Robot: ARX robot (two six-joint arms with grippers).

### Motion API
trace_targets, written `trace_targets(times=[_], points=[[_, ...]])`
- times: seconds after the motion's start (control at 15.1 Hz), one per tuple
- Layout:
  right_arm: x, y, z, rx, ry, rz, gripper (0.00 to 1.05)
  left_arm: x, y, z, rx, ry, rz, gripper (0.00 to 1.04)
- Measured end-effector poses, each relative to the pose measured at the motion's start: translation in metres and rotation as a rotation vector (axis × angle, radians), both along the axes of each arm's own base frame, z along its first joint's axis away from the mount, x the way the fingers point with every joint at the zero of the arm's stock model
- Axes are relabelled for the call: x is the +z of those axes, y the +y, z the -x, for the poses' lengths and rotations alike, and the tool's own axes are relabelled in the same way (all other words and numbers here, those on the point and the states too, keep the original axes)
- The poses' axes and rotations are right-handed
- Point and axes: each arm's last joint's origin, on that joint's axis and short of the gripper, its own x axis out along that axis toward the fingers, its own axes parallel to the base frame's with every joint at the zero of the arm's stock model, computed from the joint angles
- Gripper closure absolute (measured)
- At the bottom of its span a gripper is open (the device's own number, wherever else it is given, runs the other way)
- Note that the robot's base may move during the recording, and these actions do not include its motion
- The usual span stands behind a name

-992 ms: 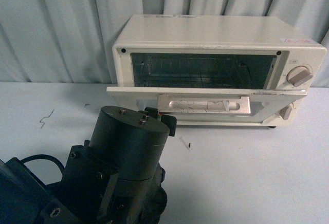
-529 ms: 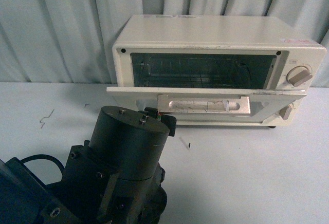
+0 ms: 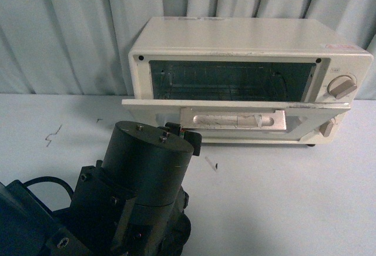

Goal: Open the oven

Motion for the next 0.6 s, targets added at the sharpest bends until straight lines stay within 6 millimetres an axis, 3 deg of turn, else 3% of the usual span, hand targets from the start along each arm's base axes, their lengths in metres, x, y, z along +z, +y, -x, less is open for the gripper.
trace_targets(times=[0.07,0.13,0.2,0.26,0.33,0.4,0.6], points=[[0.0,0.0,0.0,0.0,0.0,0.0,0.2,0.0,0.0,0.0,0.0,0.0,0.0,0.07],[0.0,0.0,0.0,0.0,0.001,0.0,0.09,0.001,-0.006,-0.001,0.074,0.035,-0.1,0.07],[0.0,0.0,0.0,0.002,0.0,0.0,0.04,0.014,-0.017,-0.007,0.204,0.048,-0.281,0.07],[0.0,0.0,0.0,0.003,-0.002,0.0,0.07,0.023,-0.013,0.003,0.32,0.063,-0.521,0.07],[0.0,0.0,0.0,-0.003,0.002,0.0,0.06,0.023,0.003,0.037,0.362,0.104,-0.829,0.07],[0.0,0.0,0.0,-0.002,0.001,0.0,0.06,0.022,0.009,0.059,0.321,0.144,-1.011,0.07],[0.0,0.0,0.0,-0.002,0.0,0.0,0.06,0.027,0.016,0.078,0.236,0.235,-1.201,0.07]])
